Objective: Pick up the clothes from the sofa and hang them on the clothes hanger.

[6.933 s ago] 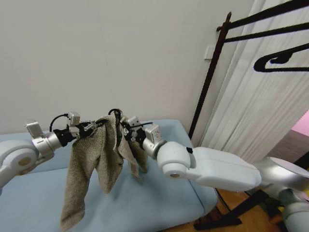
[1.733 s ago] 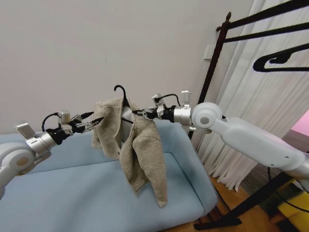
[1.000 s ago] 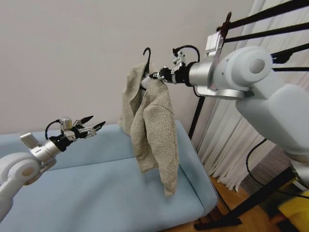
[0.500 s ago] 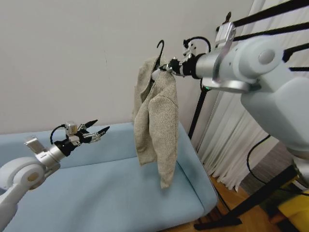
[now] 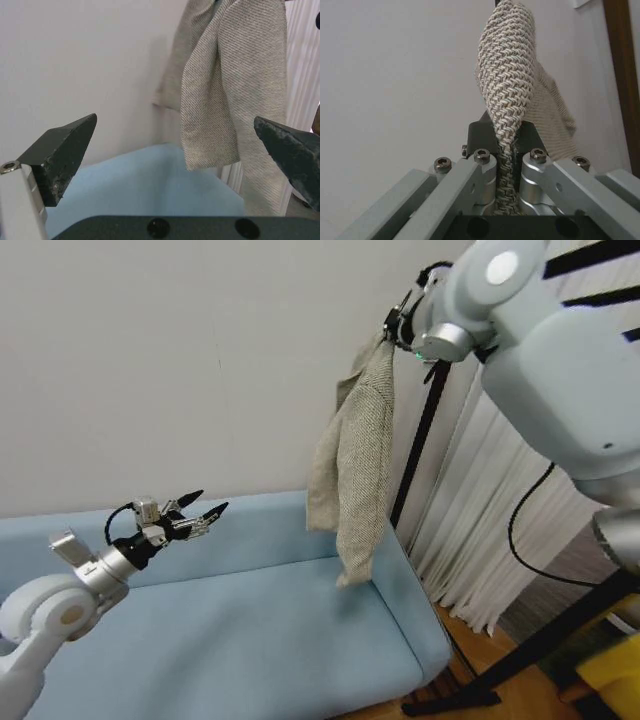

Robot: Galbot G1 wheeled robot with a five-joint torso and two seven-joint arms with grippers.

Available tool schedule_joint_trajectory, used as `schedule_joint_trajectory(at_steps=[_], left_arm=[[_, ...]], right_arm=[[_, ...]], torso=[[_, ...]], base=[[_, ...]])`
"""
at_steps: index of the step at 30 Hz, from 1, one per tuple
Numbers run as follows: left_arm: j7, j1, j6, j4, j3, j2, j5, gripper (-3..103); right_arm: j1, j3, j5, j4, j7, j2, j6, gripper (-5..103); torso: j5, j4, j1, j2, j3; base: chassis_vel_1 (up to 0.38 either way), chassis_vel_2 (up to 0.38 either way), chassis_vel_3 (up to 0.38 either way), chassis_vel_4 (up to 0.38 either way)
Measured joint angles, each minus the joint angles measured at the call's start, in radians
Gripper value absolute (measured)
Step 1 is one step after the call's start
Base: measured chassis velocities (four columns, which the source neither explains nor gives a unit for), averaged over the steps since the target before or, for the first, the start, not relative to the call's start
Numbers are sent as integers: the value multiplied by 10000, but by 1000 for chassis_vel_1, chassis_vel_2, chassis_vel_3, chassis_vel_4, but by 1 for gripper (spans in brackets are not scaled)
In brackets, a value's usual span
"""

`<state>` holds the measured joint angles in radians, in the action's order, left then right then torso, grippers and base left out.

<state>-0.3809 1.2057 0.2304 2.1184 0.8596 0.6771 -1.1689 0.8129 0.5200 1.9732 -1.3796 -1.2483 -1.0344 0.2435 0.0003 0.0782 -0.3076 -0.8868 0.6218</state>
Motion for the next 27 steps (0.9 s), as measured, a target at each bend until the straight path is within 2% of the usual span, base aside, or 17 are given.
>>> schedule_joint_trajectory(at_steps=[4,7,10,11,15,20,24,27], left_arm=[[-129,-136,0,-116,-27,324,33,100],[-185,-133,-2,-142,-24,410,74,100],[-481,-88,-58,-276,20,786,303,100],[-481,-88,-58,-276,20,786,303,100],[-654,-102,-92,-342,56,1179,421,100],[-778,-115,-101,-366,41,1406,594,100],[-836,-190,-103,-431,-32,1547,711,100],[-844,-308,-103,-528,-144,1554,754,100]], right_arm=[[366,398,-347,1659,-390,-801,-339,4],[392,521,-453,2006,-390,-874,-339,4],[400,1178,-1313,3046,-143,-874,-153,4],[400,1178,-1313,3046,-143,-874,-153,4],[492,2220,-3057,4087,1191,-532,303,4],[662,2477,-3514,5180,1914,-548,438,4],[1044,2341,-3807,7032,2885,-881,683,4],[1183,2213,-3828,7699,3140,-967,803,4]], torso=[[-8,-10,0,-1,0],[-7,-8,0,0,0],[0,-2,-1,0,1],[0,-2,-1,0,1],[1,-2,-1,0,1],[2,-1,-1,0,1],[0,-5,0,0,1],[-4,-4,0,0,0]], base=[[0,0,0,0],[0,0,0,0],[0,0,0,0],[0,0,0,0],[0,0,0,0],[0,0,0,0],[0,0,0,0],[0,0,0,0]])
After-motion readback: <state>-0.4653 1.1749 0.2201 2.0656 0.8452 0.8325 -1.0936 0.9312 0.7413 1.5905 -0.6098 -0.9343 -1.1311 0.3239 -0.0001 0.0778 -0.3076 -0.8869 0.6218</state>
